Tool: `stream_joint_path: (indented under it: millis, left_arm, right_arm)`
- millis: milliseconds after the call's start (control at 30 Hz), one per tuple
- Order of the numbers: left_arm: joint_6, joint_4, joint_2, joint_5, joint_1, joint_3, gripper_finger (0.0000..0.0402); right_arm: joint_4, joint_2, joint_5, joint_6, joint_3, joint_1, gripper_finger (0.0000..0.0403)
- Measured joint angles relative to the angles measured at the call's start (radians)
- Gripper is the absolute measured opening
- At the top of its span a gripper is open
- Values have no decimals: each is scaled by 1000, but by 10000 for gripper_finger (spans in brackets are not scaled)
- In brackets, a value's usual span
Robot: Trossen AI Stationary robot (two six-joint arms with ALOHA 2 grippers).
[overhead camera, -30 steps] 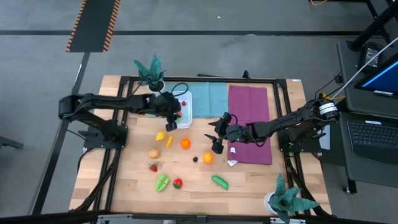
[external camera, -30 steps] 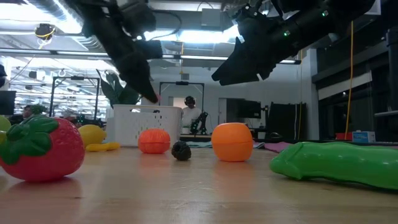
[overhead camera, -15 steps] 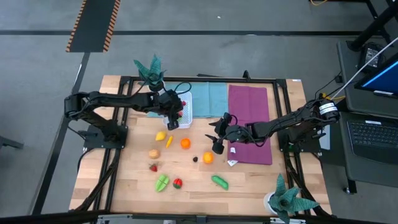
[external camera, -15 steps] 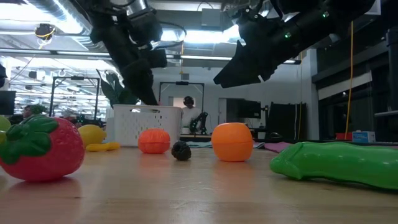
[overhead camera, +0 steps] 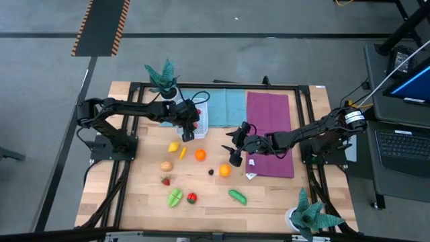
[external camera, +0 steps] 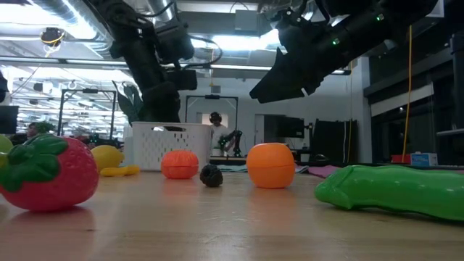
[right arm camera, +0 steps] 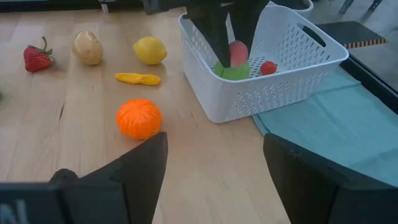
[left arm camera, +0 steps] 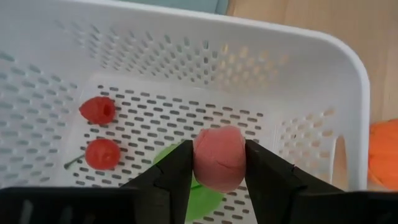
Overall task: Pick and placing Produce into tupperware
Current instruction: Put the pink peach into the white basket
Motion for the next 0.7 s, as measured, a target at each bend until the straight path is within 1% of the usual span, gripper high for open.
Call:
stream_joint_path:
  millis: [333,700]
  left_arm:
    - [0,5,-9,0,-8,0,121]
    - [-24,12,-9,-27,-6,0,148]
  right_arm:
    - [0,0,0,0,0,0,267]
    - [0,0,0,0,0,0,267]
